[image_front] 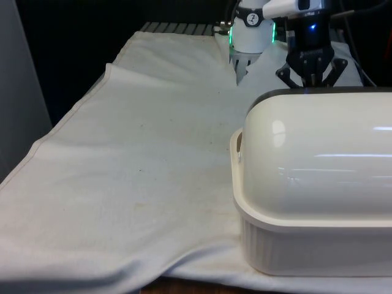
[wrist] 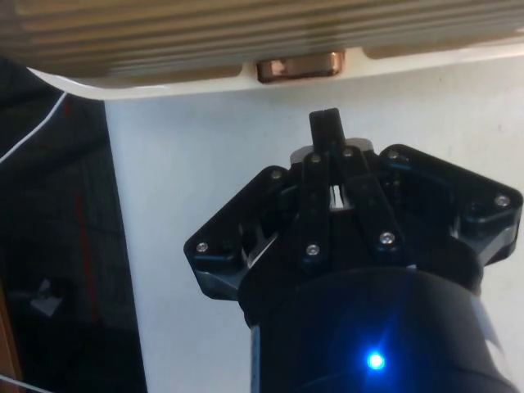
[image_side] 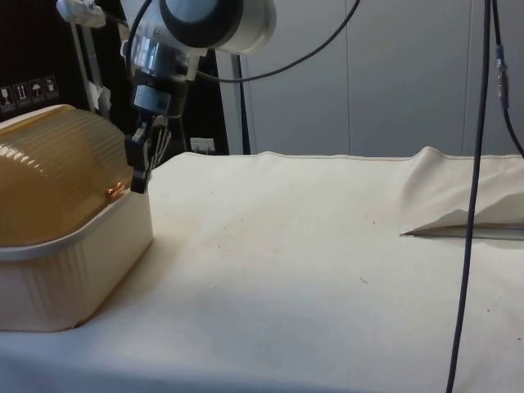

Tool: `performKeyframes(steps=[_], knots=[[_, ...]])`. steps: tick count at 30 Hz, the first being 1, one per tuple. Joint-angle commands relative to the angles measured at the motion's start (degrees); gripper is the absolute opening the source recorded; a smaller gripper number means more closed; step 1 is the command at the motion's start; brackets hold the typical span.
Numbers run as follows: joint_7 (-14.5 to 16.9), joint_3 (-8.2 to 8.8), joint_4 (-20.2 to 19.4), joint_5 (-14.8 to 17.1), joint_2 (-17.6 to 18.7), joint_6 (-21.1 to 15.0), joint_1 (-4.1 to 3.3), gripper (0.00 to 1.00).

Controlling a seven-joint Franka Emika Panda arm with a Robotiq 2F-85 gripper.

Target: Open the lid, then close it.

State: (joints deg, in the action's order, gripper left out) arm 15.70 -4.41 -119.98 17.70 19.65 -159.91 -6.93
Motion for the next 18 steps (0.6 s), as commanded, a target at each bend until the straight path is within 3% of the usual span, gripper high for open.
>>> performKeyframes(steps=[1,6,7,8,14,15,16,18], knots=[[0.34,-0.52,0.34,0.69,0.40,-0.86,0.17,0.00],[0.40,-1.03,1.09,0.86,1.38,-1.55,0.23,0.00],[0.00,-0.40,0.74,0.00,0.92,-0.74,0.00,0.00],[0.40,-1.09,1.15,0.86,1.49,-1.72,0.29,0.00],[0.57,-1.55,1.95,1.09,2.35,-2.35,0.46,0.00],[-0.06,-0.69,1.66,0.00,2.12,-1.60,0.00,0.00],[0.57,-1.60,2.01,1.15,2.46,-2.46,0.46,0.00],[0.74,-1.83,2.12,1.38,2.58,-2.86,0.63,0.00]])
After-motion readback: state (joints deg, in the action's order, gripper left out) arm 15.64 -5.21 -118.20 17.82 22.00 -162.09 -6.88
